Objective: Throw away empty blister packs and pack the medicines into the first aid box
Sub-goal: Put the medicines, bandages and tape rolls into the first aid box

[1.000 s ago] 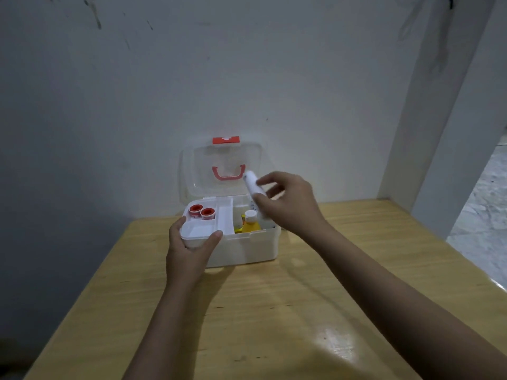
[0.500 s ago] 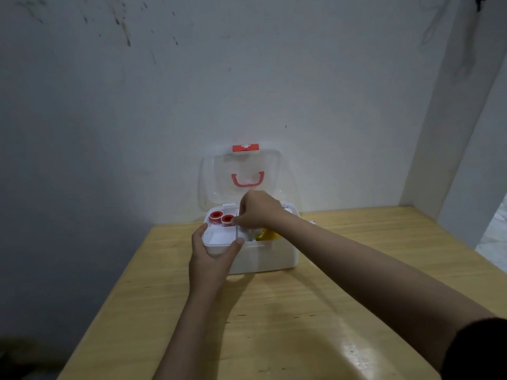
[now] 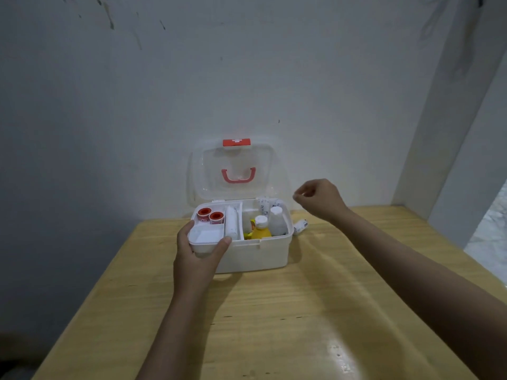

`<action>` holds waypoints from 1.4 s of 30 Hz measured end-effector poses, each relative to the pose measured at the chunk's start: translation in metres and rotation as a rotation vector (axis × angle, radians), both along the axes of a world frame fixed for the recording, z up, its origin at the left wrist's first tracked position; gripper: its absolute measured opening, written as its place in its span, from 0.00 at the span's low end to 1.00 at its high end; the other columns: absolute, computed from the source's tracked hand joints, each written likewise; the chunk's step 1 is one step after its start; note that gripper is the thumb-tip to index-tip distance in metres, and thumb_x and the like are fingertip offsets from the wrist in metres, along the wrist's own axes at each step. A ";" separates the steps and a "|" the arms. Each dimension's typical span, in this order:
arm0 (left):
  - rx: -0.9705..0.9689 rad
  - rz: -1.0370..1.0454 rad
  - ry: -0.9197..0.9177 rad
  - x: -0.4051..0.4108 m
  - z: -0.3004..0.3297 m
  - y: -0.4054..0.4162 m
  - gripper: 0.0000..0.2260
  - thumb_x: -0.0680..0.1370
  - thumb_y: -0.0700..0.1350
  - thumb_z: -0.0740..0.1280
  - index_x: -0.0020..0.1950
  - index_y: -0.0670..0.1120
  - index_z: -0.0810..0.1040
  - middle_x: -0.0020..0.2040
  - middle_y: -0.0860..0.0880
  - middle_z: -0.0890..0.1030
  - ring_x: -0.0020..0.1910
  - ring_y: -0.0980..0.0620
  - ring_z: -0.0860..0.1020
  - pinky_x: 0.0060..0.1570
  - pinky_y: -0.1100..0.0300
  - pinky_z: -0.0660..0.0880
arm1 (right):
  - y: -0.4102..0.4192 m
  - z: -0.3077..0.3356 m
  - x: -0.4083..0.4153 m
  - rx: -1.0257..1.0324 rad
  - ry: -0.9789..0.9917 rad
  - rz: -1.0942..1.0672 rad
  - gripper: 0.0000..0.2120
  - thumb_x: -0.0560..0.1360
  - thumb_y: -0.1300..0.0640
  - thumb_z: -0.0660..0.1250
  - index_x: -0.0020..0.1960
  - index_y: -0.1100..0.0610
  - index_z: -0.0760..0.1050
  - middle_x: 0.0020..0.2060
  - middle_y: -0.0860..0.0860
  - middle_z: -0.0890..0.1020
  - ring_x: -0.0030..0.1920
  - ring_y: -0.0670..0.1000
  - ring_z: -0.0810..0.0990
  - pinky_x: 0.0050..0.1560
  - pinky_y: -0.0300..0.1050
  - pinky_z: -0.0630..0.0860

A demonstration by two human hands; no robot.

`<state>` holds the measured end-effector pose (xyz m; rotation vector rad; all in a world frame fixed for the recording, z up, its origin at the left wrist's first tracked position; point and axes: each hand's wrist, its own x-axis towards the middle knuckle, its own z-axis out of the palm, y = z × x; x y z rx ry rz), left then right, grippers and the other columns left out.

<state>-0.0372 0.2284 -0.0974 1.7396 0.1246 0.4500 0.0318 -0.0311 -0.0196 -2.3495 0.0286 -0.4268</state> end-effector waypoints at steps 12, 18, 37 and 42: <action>0.013 0.021 0.014 0.004 -0.003 -0.001 0.36 0.66 0.54 0.76 0.69 0.58 0.62 0.62 0.55 0.69 0.58 0.51 0.72 0.46 0.58 0.77 | -0.027 -0.085 0.021 -0.307 0.166 0.018 0.07 0.73 0.52 0.66 0.51 0.47 0.77 0.54 0.51 0.78 0.54 0.54 0.77 0.50 0.47 0.71; 0.032 0.025 0.028 0.005 -0.003 0.000 0.36 0.65 0.55 0.76 0.69 0.59 0.62 0.64 0.54 0.69 0.58 0.51 0.72 0.49 0.54 0.78 | -0.034 -0.053 0.018 -0.209 -0.070 0.009 0.09 0.71 0.50 0.70 0.47 0.54 0.79 0.46 0.52 0.80 0.47 0.53 0.80 0.46 0.49 0.77; -0.048 -0.021 -0.026 -0.005 0.005 -0.002 0.35 0.65 0.54 0.76 0.68 0.57 0.64 0.54 0.59 0.74 0.50 0.57 0.75 0.44 0.60 0.76 | 0.144 0.026 -0.013 -0.305 0.051 0.527 0.10 0.68 0.56 0.75 0.45 0.61 0.83 0.41 0.55 0.85 0.40 0.50 0.81 0.43 0.41 0.78; -0.039 -0.024 -0.038 -0.005 0.005 -0.001 0.35 0.65 0.54 0.76 0.69 0.57 0.64 0.53 0.62 0.74 0.49 0.60 0.74 0.41 0.64 0.73 | 0.155 0.015 -0.001 -0.378 0.137 0.533 0.12 0.68 0.53 0.75 0.47 0.61 0.83 0.42 0.55 0.85 0.42 0.52 0.81 0.43 0.43 0.76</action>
